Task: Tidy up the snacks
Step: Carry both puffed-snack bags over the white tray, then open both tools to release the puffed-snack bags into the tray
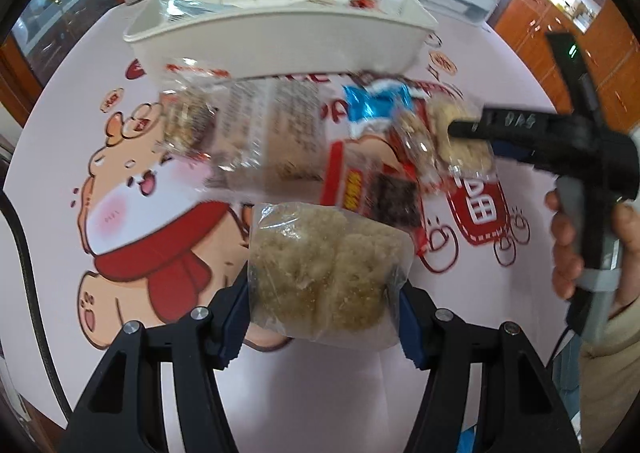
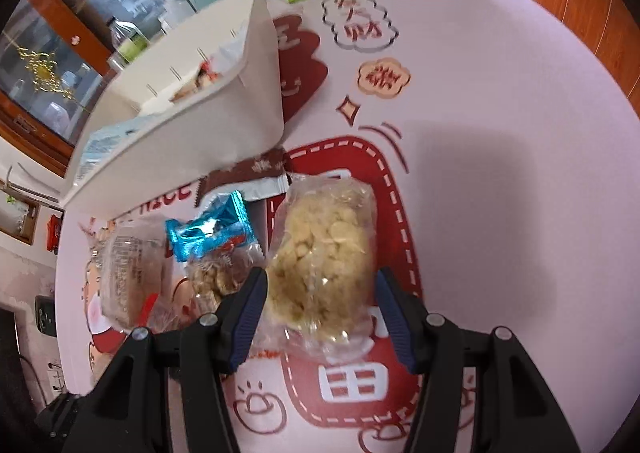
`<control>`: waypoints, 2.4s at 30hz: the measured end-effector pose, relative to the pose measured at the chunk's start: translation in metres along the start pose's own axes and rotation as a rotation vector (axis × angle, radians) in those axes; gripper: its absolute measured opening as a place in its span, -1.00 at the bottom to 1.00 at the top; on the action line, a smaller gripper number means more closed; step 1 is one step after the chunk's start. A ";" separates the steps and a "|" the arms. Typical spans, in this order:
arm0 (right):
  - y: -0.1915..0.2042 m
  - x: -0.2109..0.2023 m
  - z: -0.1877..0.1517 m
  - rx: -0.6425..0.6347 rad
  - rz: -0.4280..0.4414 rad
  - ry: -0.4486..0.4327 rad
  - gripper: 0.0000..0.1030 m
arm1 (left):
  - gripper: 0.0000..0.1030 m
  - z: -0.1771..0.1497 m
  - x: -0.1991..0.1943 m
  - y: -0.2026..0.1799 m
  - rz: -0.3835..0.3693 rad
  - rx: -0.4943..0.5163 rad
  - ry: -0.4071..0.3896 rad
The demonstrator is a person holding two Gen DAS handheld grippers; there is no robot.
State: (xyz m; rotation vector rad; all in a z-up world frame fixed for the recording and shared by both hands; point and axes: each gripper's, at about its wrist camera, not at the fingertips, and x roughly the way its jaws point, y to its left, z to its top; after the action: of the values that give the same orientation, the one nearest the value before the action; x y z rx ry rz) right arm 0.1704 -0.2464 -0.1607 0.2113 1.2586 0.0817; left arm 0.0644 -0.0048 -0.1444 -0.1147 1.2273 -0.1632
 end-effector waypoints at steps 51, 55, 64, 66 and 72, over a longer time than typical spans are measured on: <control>0.169 -0.175 0.075 -0.355 0.024 -0.349 0.19 | 0.20 0.180 -0.132 0.048 0.219 0.095 -0.282; 0.182 -0.174 0.103 -0.342 0.018 -0.358 0.19 | 0.20 0.208 -0.136 0.049 0.240 0.112 -0.304; 0.187 -0.151 0.164 -0.278 0.002 -0.335 0.19 | 0.20 0.268 -0.112 0.053 0.229 0.087 -0.291; 0.187 -0.143 0.174 -0.262 -0.010 -0.322 0.19 | 0.21 0.278 -0.102 0.053 0.227 0.091 -0.277; 0.185 -0.119 0.193 -0.251 -0.048 -0.287 0.20 | 0.22 0.299 -0.073 0.055 0.229 0.079 -0.238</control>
State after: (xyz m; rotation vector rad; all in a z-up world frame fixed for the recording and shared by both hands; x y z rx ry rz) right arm 0.3276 -0.1082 0.0443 -0.0244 0.9563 0.1613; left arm 0.3261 0.0629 0.0131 0.0743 0.9867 0.0019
